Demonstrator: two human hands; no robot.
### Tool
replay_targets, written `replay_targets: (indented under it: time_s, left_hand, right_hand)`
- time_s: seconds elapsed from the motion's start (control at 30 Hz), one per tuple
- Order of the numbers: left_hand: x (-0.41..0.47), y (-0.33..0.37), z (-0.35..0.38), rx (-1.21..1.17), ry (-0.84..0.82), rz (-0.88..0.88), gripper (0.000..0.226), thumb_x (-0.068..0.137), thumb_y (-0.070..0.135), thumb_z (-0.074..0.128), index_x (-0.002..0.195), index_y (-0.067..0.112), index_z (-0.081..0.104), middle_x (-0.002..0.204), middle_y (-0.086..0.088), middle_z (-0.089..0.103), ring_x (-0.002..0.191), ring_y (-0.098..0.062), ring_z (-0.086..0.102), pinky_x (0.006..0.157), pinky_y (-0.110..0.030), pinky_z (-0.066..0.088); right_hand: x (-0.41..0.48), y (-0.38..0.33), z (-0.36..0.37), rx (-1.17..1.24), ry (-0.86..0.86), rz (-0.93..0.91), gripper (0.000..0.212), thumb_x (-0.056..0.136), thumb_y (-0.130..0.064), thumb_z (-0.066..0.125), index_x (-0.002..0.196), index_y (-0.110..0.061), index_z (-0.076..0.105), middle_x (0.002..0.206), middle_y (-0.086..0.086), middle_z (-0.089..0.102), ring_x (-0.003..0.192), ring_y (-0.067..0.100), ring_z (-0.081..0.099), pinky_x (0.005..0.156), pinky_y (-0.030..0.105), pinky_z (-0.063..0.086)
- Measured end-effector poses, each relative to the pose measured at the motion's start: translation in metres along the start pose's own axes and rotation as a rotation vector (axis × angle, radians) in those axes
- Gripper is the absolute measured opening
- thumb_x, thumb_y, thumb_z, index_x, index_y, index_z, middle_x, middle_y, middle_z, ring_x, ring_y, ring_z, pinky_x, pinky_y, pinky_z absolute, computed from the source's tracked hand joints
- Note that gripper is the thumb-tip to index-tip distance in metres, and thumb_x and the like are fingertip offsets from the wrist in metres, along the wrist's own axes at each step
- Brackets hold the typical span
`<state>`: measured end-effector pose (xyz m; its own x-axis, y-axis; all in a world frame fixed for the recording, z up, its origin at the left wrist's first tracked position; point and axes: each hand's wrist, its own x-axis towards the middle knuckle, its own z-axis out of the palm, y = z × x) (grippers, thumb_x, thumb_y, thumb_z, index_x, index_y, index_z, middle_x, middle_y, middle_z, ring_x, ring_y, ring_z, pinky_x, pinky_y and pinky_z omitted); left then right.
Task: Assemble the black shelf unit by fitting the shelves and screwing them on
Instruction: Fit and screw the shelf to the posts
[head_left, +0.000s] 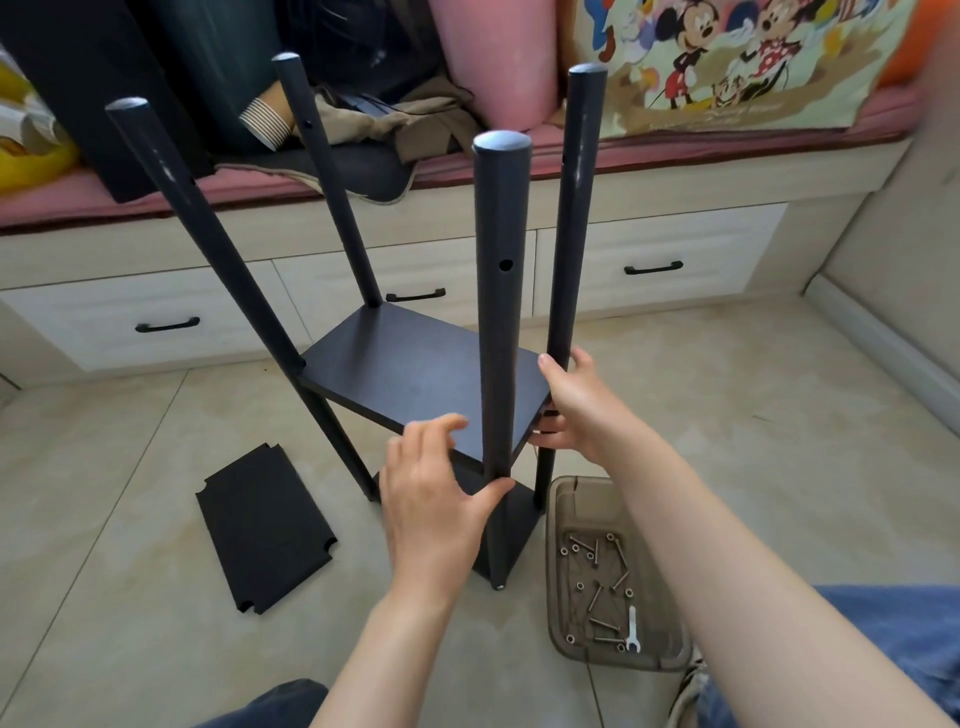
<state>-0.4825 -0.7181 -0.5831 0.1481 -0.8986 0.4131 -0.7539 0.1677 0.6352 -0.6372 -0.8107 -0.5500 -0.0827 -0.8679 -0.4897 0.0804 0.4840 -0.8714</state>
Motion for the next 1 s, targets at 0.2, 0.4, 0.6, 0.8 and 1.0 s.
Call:
replay_targets:
  time_s: [0.2,0.4,0.6,0.8,1.0]
  left_hand:
    - [0.012,-0.001,0.002,-0.058,-0.307,0.125,0.051,0.086,0.018,0.079,0.133,0.021,0.058,0.145,0.013,0.052,0.146,-0.011,0.038,0.121,-0.018,-0.004]
    - [0.014,-0.002,0.008,0.046,-0.291,0.097,0.056,0.086,0.033,0.077,0.138,0.025,0.056,0.134,0.008,0.066,0.139,-0.010,0.040,0.119,-0.020,0.007]
    - [0.015,0.000,0.009,0.058,-0.279,0.107,0.056,0.086,0.031,0.079,0.136,0.024,0.056,0.129,0.010,0.068,0.130,-0.005,0.047,0.116,-0.013,0.002]
    - [0.012,0.002,0.009,0.064,-0.263,0.064,0.057,0.085,0.029,0.079,0.137,0.022,0.057,0.126,0.005,0.071,0.136,-0.016,0.037,0.111,-0.030,0.016]
    - [0.013,0.001,0.011,0.108,-0.316,0.024,0.061,0.086,0.034,0.077,0.141,0.023,0.053,0.128,0.007,0.070,0.147,-0.033,0.034,0.118,-0.042,0.026]
  right_hand:
    - [0.016,-0.006,0.000,-0.148,0.008,-0.049,0.026,0.102,-0.025,0.050,0.125,-0.020,0.039,0.108,0.012,0.061,0.082,0.027,0.070,0.045,0.032,0.056]
    - [0.022,-0.007,-0.004,-0.195,0.087,-0.104,0.030,0.094,-0.016,0.066,0.116,-0.021,0.046,0.108,0.016,0.063,0.080,0.035,0.071,0.047,0.041,0.059]
    - [0.024,-0.011,-0.008,-0.215,0.087,-0.098,0.028,0.091,-0.012,0.068,0.111,-0.019,0.050,0.102,0.016,0.065,0.068,0.034,0.072,0.045,0.038,0.057]
    - [0.027,-0.020,-0.015,-0.166,0.054,-0.038,0.041,0.087,-0.032,0.074,0.109,-0.004,0.055,0.098,0.018,0.066,0.066,0.030,0.071,0.043,0.031,0.054]
    - [0.034,-0.014,-0.013,-0.302,0.110,-0.132,0.025,0.093,-0.035,0.064,0.098,-0.011,0.062,0.080,0.016,0.073,0.063,0.033,0.074,0.063,0.044,0.063]
